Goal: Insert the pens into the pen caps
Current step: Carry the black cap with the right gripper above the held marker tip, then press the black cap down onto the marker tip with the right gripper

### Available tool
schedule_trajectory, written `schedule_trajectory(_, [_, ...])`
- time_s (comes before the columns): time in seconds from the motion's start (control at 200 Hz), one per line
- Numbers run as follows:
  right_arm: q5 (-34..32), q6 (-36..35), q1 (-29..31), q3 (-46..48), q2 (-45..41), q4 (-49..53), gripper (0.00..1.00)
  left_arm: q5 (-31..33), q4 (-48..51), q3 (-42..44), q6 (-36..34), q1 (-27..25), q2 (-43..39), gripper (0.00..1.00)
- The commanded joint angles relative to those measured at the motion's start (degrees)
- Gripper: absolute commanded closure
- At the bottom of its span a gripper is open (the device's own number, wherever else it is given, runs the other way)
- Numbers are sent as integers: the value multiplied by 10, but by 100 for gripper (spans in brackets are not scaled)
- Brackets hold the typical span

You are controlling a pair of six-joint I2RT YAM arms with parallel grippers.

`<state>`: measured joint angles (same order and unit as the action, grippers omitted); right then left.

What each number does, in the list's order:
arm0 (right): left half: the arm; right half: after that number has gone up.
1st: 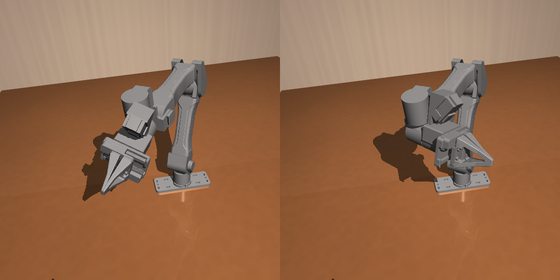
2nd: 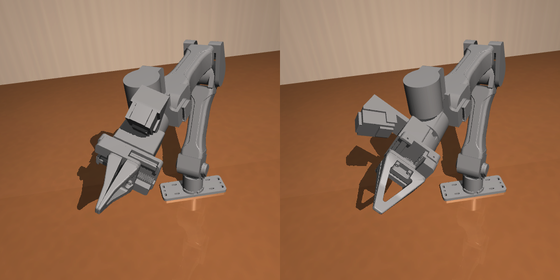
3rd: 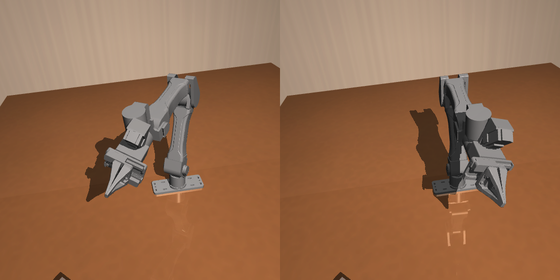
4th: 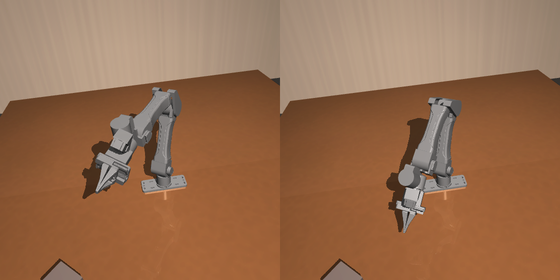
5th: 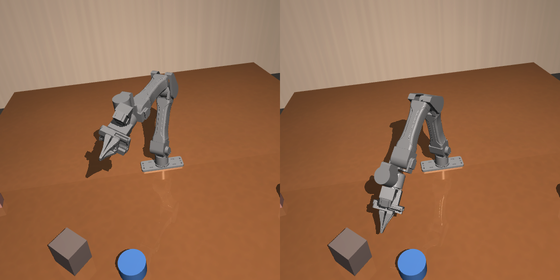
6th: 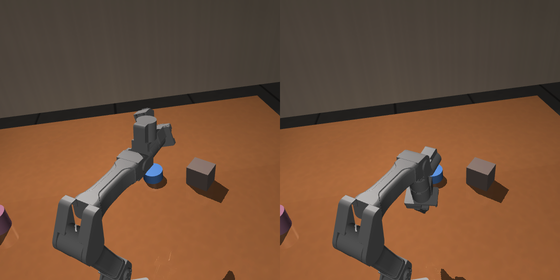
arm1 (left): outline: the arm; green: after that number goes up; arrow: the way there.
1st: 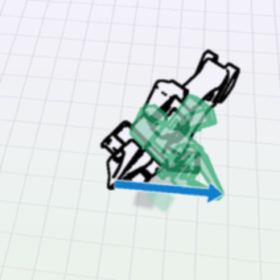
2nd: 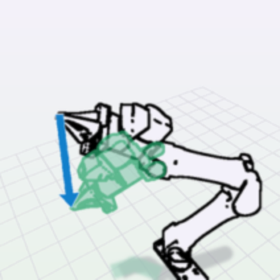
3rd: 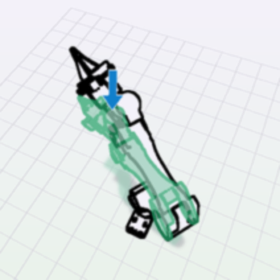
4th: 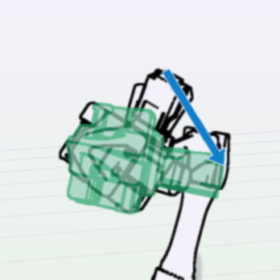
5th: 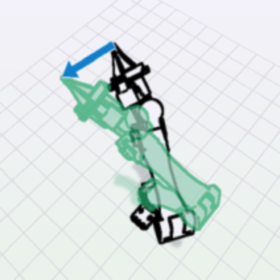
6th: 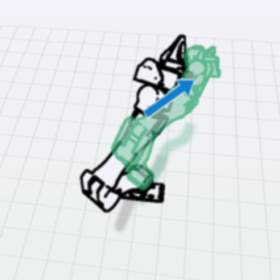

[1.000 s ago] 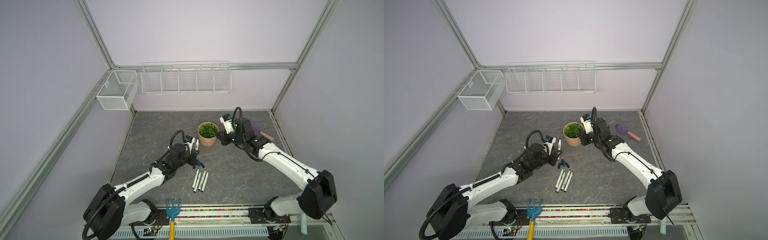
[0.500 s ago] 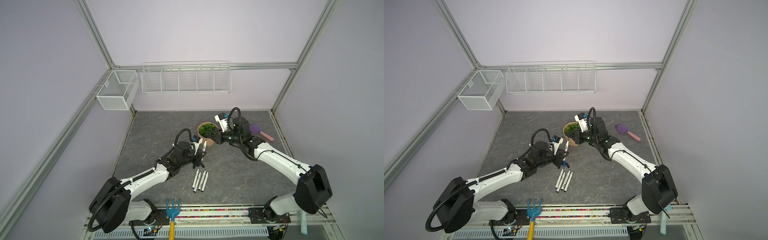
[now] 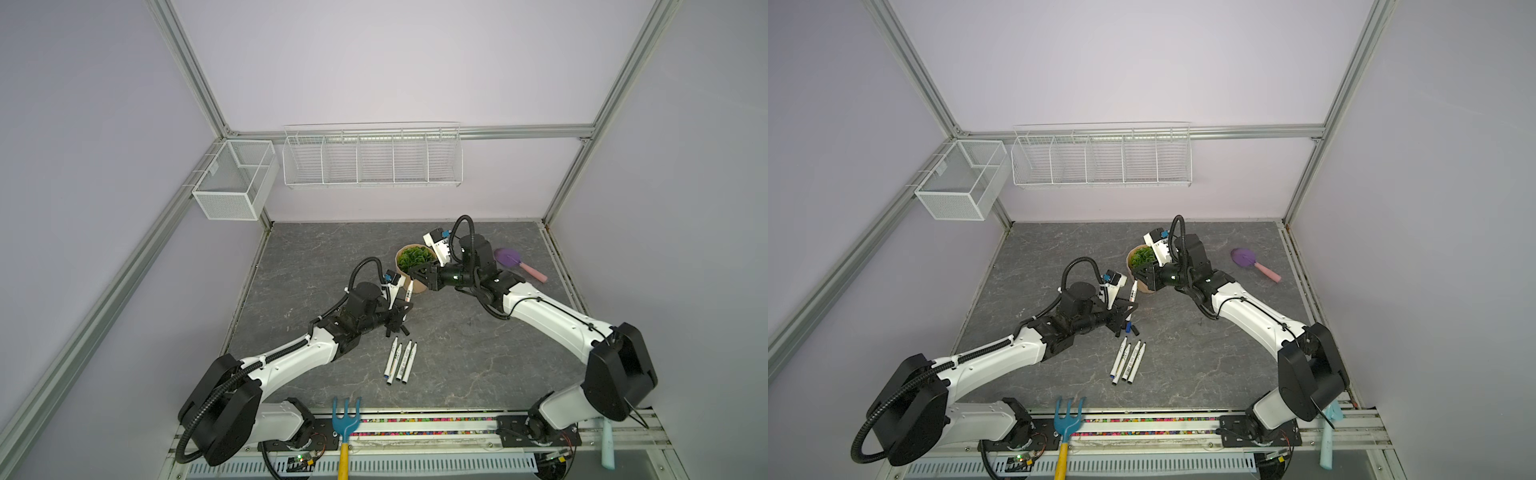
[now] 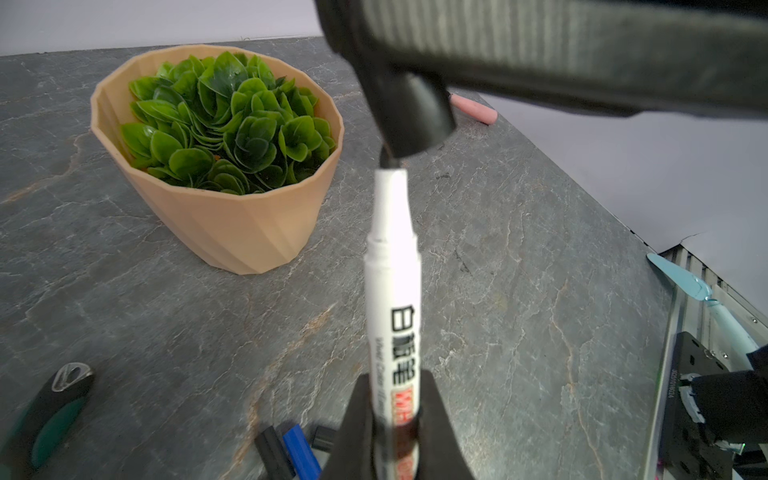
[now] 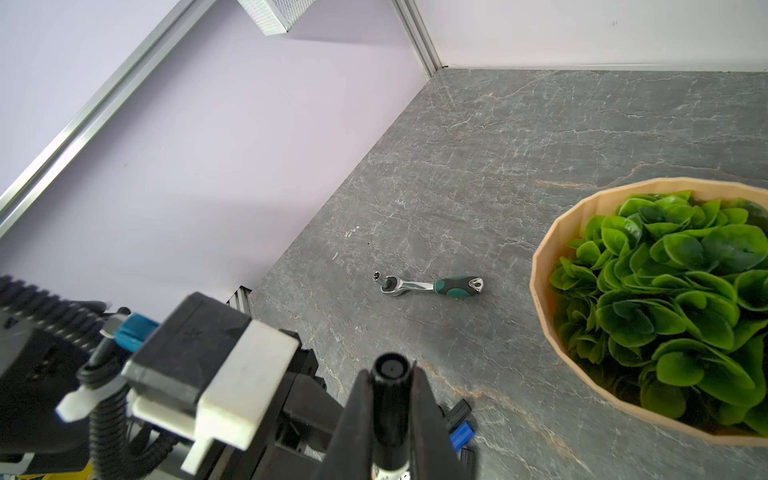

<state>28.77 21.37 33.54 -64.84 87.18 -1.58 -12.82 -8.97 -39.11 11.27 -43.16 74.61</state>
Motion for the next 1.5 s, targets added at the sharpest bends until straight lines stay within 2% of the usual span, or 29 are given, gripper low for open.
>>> schedule_trajectory(0.0, [-2, -10, 4, -10, 11, -2, 92, -3, -21, -7, -10, -3, -5, 100])
schedule_trajectory(0.53, [0, -1, 4, -18, 22, -18, 92, -12, -25, -6, -11, -3, -3, 100])
schedule_trajectory(0.955, [15, -4, -5, -3, -1, -18, 93, 39, -58, -2, 19, -2, -1, 100])
schedule_trajectory(1.255, [49, 1, -21, 22, -28, -31, 93, 44, -100, -26, 38, 5, 27, 100])
schedule_trajectory(1.495, [125, -24, -44, 19, -45, 4, 93, 52, -137, -68, 33, 9, 50, 100])
